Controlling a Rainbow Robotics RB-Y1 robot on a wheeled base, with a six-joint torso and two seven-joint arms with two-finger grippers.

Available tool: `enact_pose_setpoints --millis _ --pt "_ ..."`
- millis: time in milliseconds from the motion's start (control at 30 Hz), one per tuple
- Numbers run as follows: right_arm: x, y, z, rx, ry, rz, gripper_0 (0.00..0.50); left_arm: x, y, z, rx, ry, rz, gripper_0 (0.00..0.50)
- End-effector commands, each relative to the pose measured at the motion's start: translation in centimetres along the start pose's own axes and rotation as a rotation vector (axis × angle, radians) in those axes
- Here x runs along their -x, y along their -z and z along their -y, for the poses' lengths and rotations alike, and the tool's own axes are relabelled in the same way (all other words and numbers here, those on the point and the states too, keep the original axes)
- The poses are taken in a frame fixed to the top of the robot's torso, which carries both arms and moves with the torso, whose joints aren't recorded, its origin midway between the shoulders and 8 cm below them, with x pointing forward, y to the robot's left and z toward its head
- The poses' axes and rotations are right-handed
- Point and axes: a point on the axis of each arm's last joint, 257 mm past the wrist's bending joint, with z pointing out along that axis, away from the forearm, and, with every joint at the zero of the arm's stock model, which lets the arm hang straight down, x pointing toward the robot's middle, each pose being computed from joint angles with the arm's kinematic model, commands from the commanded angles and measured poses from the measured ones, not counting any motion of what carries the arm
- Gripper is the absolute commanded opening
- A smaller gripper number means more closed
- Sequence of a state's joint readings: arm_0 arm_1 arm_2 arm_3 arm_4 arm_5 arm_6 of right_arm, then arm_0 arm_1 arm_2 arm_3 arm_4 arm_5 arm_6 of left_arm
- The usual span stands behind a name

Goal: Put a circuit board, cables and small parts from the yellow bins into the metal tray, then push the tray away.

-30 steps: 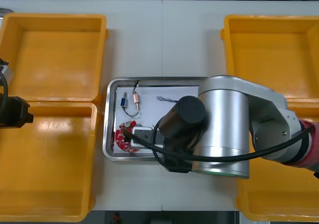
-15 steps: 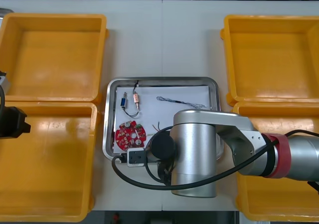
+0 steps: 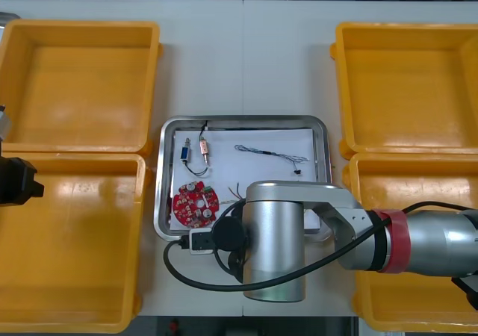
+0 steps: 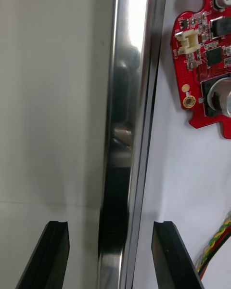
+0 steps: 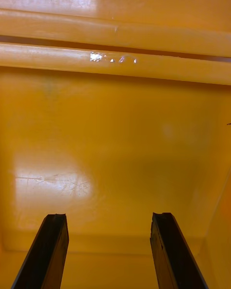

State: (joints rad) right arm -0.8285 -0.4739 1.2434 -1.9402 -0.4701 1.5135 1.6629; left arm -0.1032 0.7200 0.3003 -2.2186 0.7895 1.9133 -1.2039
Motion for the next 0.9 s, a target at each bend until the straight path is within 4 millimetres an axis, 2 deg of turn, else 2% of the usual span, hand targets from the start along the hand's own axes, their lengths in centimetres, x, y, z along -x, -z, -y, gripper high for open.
enact_pose_setpoints --millis 33,67,167,500,900 --pt "2.4 0.7 0.6 -0.03 0.011 0.04 0.088 0.3 1.3 -1.4 0.042 -0.117 0.021 0.5" --pt "2.4 0.7 0.6 -0.032 0.01 0.038 0.051 0.3 1.3 -1.4 0.042 -0.117 0.021 0.5" --pt "2.4 0.8 0.8 -0.035 0.008 0.04 0.0 0.3 1.3 -1.4 0.042 -0.117 0.021 0.5" --pt "2.3 1.2 2.2 -0.07 0.019 0.035 0.0 0.3 1.3 -1.4 0.042 -0.117 0.021 0.5" --pt "0.9 2.5 6.9 -0.164 0.035 0.002 0.0 0.3 1.3 -1.4 0.042 -0.117 0.021 0.5"
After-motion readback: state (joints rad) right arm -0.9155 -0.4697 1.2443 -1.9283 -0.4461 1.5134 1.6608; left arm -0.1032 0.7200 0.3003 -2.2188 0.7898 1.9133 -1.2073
